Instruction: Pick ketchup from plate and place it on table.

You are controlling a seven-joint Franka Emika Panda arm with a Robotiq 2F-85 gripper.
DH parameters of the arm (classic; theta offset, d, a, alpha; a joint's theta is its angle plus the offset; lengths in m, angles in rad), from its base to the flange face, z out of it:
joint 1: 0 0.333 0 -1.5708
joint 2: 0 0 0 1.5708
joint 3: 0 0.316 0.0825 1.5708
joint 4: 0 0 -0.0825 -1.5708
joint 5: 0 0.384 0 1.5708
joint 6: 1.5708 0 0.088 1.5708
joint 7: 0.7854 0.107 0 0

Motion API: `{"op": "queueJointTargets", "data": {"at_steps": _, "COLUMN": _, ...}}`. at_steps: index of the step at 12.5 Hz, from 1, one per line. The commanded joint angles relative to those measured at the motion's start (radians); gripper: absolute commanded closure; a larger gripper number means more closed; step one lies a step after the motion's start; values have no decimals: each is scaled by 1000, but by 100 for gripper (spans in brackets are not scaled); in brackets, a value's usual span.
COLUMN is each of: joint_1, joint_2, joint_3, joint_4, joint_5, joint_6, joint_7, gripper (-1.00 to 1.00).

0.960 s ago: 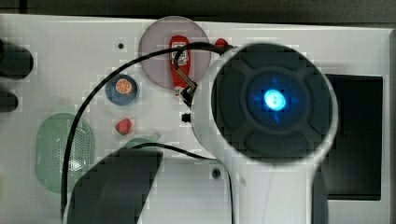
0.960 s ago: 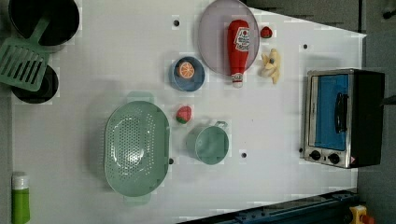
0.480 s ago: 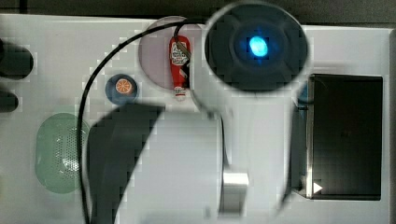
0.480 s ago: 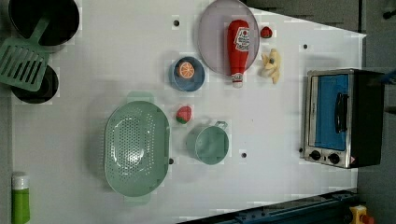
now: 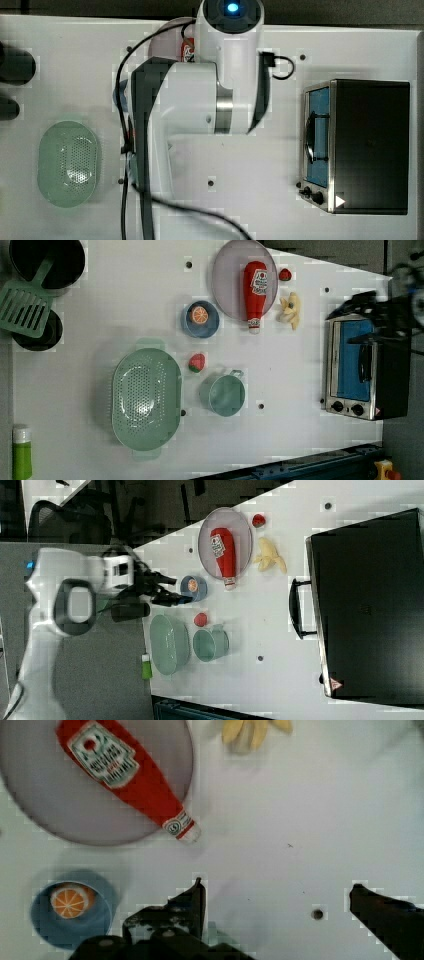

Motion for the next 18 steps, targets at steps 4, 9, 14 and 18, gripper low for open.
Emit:
{"op": "queueJointTargets", "data": {"at_steps": 4, "joint_1": 32, "joint_2": 192, "joint_3": 13, "joint_4": 18, "joint_5": 2, "joint_6": 280, "joint_7": -392, "gripper": -100}}
{"op": "queueJointTargets", "data": {"at_steps": 9, "joint_1": 65, "joint_2": 344, "joint_3": 13, "joint_4": 20, "joint_5": -11, "joint_6": 565, "joint_7": -600, "gripper": -100}}
{"op": "queueJointTargets", "data": {"at_steps": 14, "joint_1": 74, "joint_2": 450, "joint_3": 7, "joint_4": 37, "joint_5": -93, "joint_6": 701, "joint_7": -604, "gripper": -100}}
{"op": "queueJointTargets", "data": {"at_steps": 18, "joint_1": 74, "joint_2": 501, "joint_3": 6, "joint_4": 48, "joint_5": -102, "joint_6": 752, "joint_7": -604, "gripper": -100}}
